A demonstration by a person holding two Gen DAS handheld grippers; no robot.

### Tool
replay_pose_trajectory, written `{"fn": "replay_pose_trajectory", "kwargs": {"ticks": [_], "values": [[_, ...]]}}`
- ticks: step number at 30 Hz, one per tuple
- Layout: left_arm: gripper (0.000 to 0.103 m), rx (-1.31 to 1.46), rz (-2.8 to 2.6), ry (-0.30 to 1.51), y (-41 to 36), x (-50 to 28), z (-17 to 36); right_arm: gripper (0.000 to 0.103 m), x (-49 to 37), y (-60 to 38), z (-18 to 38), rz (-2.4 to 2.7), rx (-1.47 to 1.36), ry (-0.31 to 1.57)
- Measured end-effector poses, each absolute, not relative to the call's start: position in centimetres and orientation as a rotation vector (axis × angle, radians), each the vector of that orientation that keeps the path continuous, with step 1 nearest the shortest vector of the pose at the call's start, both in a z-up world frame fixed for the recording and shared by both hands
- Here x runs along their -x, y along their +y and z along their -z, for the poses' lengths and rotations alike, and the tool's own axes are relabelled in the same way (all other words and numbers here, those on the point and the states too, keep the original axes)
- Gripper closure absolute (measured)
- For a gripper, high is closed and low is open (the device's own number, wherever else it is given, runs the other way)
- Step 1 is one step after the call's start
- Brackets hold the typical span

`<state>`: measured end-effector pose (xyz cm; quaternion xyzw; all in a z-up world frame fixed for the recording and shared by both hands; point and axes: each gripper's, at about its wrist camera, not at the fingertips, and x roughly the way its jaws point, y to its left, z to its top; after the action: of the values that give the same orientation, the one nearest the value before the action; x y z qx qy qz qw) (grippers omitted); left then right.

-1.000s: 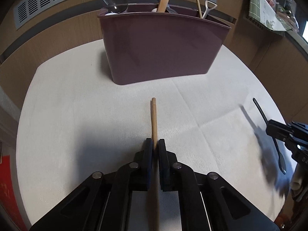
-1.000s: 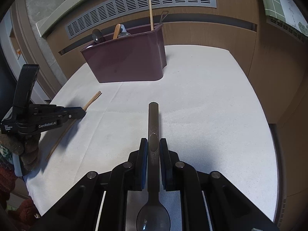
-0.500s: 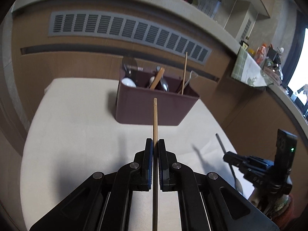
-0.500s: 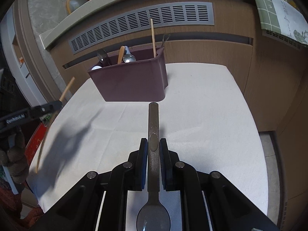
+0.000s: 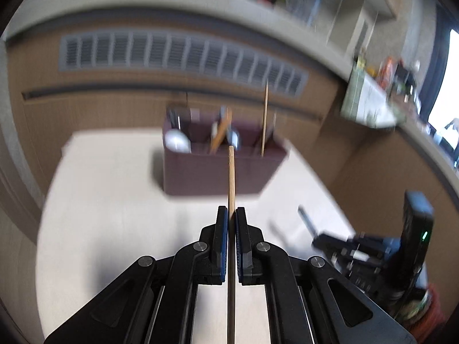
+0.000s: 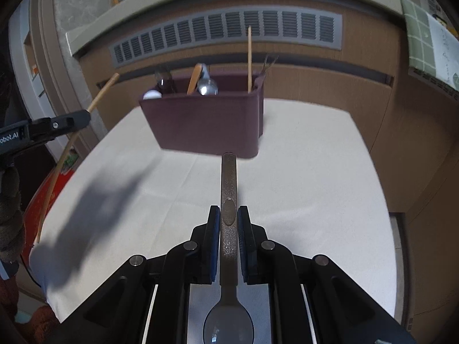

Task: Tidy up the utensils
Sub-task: 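Lift the chopstick and black spoon into the maroon caddy and open both grippers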

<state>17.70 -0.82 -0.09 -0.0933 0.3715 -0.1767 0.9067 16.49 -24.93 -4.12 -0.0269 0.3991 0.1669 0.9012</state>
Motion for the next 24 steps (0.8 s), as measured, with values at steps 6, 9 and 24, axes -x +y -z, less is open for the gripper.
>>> {"fn": "replay_pose_trajectory", "kwargs": {"ticks": [6,9,24], "values": [[0.098,0.141,0.350,0.959,-1.2,-17.8,6.1,0.092,-16.5,-26.1,8.0,-0.336,0.058,0.944],[0.098,0.139,0.338,0.993,-0.9,-17.9,7.4,0.092,-16.9,-26.3,9.0,-0.329,0.069,0.975],[0.097,0.059,0.297,1.089,-2.7,-20.1,8.9,0.081,-20.2,-23.9,9.0,-0.361,0.162,1.016]]}}
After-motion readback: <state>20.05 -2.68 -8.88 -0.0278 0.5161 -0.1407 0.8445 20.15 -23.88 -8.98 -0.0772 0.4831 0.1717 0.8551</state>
